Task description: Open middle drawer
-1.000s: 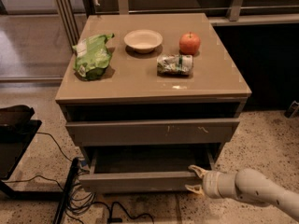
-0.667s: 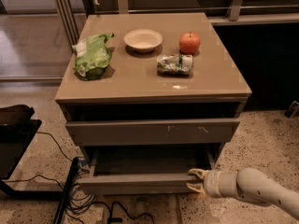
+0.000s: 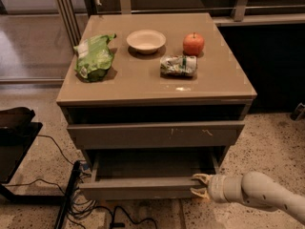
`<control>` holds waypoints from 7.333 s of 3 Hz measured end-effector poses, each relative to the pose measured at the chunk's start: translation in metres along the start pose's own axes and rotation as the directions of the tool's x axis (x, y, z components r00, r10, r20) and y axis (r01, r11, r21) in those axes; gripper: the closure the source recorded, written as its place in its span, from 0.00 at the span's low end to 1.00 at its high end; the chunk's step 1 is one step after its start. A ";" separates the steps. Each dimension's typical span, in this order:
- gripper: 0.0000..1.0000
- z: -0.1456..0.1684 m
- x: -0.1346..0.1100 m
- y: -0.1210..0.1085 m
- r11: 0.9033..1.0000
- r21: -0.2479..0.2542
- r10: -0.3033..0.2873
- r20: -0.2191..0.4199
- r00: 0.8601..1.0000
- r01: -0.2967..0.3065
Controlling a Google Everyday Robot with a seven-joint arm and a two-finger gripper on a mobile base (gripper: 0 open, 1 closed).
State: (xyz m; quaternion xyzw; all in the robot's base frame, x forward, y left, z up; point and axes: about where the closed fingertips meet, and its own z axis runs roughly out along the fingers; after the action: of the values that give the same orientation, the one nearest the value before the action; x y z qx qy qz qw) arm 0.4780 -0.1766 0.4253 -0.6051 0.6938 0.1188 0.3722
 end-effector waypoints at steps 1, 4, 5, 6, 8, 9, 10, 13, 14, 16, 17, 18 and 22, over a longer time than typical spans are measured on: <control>0.81 0.000 0.000 0.000 1.000 0.000 0.000 0.000 1.000 0.000; 0.84 0.000 0.000 0.000 1.000 0.000 0.000 0.000 1.000 0.000; 1.00 0.000 0.000 0.002 1.000 -0.003 -0.002 0.000 1.000 0.002; 1.00 -0.001 -0.001 0.002 1.000 -0.003 -0.002 0.000 1.000 0.002; 1.00 -0.009 0.002 0.016 1.000 0.001 0.001 0.004 1.000 -0.001; 1.00 -0.012 0.005 0.027 1.000 0.010 0.007 0.008 1.000 -0.007; 0.81 -0.016 0.002 0.026 1.000 0.010 0.007 0.008 1.000 -0.007; 0.12 -0.016 0.002 0.026 1.000 0.010 0.007 0.008 1.000 -0.007; 0.14 -0.016 0.002 0.026 1.000 0.010 0.007 0.008 1.000 -0.007; 0.61 -0.040 0.026 0.059 0.999 0.007 0.042 0.013 0.999 -0.042; 0.84 -0.045 0.026 0.062 0.999 0.006 0.046 0.014 0.999 -0.046; 1.00 -0.048 0.022 0.060 0.999 0.006 0.046 0.014 0.999 -0.046; 0.58 -0.063 0.019 0.077 1.000 0.020 0.014 0.001 1.000 -0.014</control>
Offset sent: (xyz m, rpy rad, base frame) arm 0.0000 0.0000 0.0000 0.0000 0.0000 0.0000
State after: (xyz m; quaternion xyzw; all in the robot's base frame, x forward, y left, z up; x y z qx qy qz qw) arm 0.3828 -0.2110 0.4347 -0.5965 0.6989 0.1146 0.3776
